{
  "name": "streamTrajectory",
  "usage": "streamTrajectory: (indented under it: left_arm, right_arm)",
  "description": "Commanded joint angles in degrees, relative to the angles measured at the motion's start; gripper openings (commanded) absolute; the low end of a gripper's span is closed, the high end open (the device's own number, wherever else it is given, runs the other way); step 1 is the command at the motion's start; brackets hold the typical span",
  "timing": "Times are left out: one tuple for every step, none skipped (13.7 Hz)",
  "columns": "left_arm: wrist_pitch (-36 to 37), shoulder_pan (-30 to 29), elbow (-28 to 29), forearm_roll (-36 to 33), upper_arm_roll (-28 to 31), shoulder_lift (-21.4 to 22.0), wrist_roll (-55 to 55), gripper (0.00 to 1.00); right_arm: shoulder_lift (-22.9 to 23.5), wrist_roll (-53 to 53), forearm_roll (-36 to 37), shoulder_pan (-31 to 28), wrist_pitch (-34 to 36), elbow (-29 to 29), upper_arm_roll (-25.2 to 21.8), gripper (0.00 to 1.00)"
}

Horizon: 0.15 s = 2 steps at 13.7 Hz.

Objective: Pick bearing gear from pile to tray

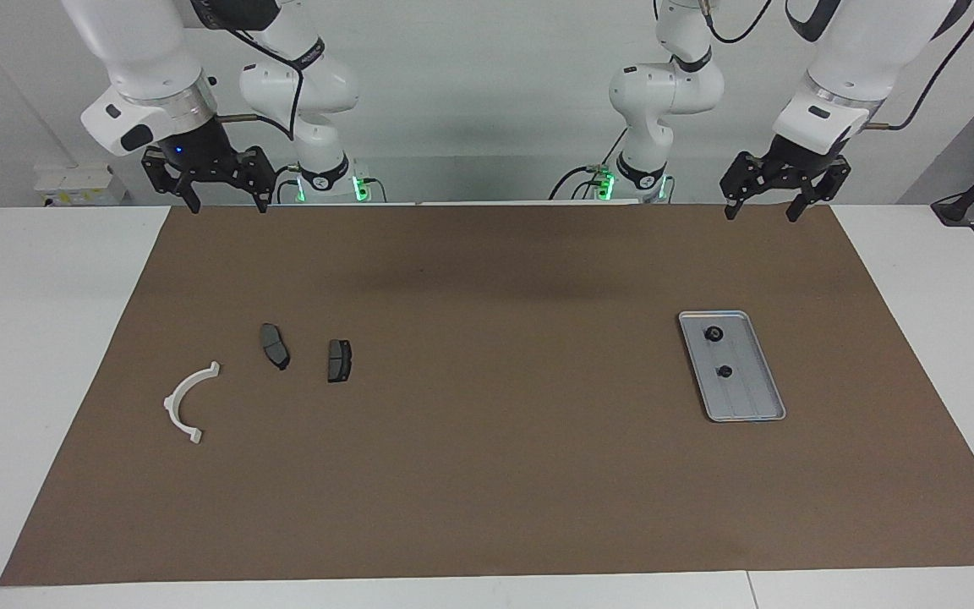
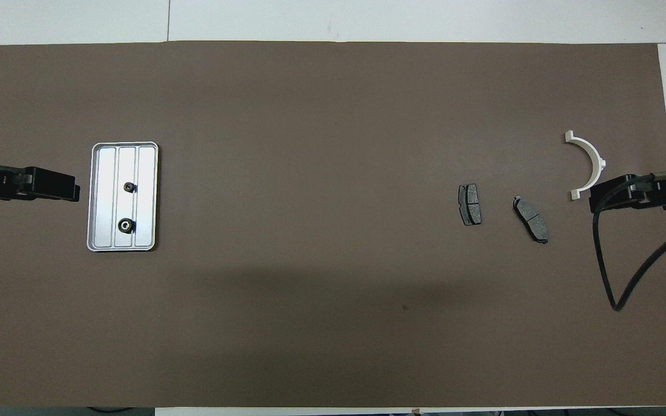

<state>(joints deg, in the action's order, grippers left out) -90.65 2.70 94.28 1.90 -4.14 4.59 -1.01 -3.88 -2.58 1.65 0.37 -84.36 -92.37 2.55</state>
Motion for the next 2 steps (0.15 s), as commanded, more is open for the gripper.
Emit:
streamTrajectory:
  left_arm:
    - [-1.9,0.2,2.7,-0.8,0.4,1.8,1.0,1.00]
    - [-1.9,0.2,2.7,-0.8,0.4,1.8,1.0,1.00]
  right_arm:
    - [-0.6,-0.4,0.0,-0.6,-0.9,-0.4,0.5,1.00]
    - [-0.6,-0.4,0.0,-0.6,-0.8,-0.4,0.5,1.00]
